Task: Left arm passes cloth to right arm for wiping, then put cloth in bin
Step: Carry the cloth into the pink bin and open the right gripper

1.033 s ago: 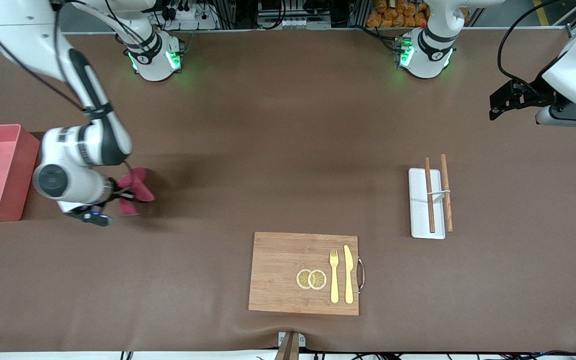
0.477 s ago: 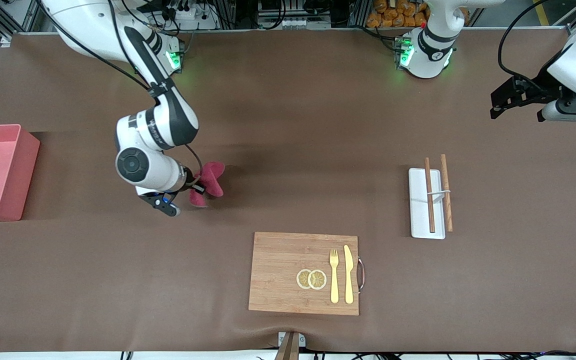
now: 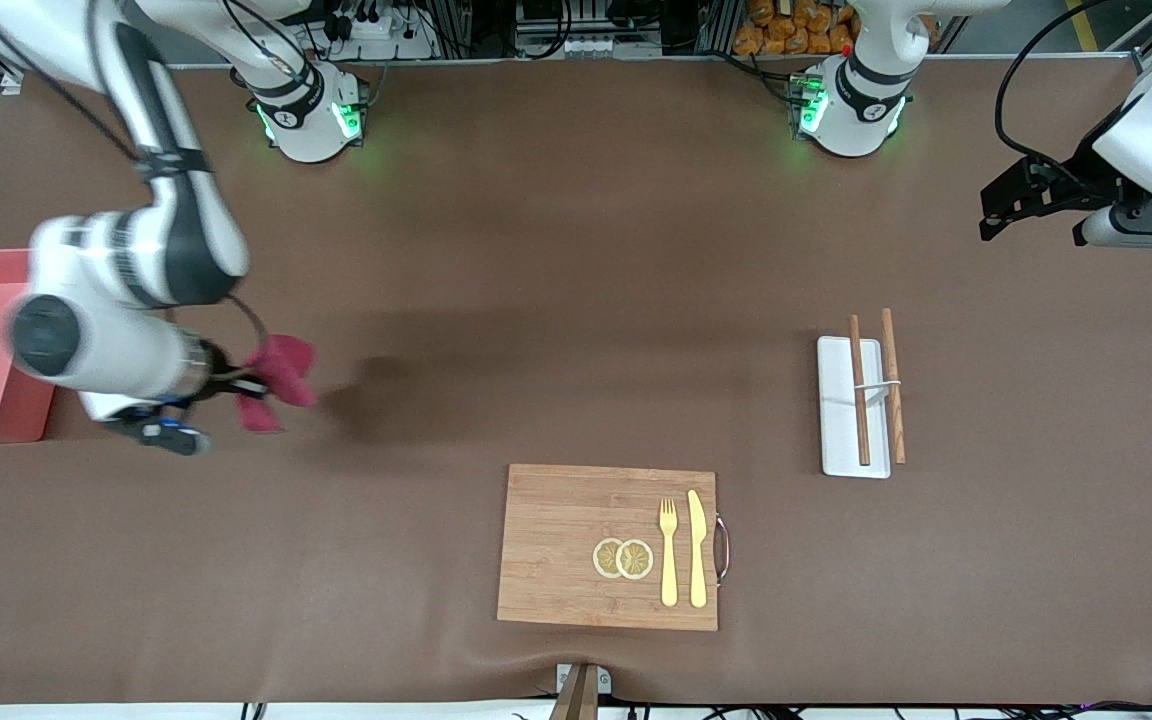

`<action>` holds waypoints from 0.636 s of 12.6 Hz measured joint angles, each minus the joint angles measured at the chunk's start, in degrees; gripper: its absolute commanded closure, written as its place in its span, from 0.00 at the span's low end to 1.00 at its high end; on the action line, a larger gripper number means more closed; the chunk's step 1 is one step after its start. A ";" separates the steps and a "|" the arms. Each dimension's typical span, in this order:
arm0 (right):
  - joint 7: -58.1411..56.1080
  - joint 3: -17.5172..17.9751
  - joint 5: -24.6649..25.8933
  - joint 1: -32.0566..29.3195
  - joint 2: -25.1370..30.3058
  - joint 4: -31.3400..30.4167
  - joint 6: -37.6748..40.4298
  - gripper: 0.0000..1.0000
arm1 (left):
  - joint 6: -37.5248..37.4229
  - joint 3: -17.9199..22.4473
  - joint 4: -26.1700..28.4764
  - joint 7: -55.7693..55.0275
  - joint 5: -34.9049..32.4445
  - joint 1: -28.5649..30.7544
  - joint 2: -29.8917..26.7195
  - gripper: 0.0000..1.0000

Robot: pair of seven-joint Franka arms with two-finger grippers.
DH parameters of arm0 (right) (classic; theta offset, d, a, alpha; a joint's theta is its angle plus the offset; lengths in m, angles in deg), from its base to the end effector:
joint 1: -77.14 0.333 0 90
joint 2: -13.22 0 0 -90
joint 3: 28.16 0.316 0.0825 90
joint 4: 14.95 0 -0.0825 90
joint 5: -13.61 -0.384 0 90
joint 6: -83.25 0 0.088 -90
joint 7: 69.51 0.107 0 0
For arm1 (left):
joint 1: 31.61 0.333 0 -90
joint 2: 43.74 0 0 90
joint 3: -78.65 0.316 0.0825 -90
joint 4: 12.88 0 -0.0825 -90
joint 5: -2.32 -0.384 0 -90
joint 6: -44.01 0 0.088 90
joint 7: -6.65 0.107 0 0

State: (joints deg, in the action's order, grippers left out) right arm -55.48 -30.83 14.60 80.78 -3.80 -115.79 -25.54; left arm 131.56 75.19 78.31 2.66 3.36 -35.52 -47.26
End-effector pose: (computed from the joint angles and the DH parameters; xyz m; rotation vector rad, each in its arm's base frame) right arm 0.6193 0.0112 0.3852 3.0639 -0.3386 -0.2360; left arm 0.5263 -0.0712 0.6443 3.1261 -0.0932 -0.0057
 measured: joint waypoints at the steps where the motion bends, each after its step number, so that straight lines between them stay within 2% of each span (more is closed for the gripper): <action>1: -6.62 -0.10 1.12 -3.30 0.98 0.13 0.36 1.00 | 0.00 -0.01 -0.02 0.00 0.00 0.00 -0.01 0.00; 5: -36.48 -0.36 2.59 -20.00 1.92 6.10 4.56 1.00 | 0.00 -0.09 -0.15 0.00 0.00 -0.04 -0.12 0.00; 8: -50.74 -0.30 6.17 -29.23 0.90 9.13 4.60 1.00 | 0.00 -0.12 -0.29 0.00 0.00 -0.04 -0.19 0.00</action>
State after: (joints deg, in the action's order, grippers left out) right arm -106.22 -31.14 20.77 51.55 -2.90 -106.66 -20.94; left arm 131.56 75.07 78.02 2.66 3.37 -35.56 -47.45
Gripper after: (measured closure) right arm 0.952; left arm 0.000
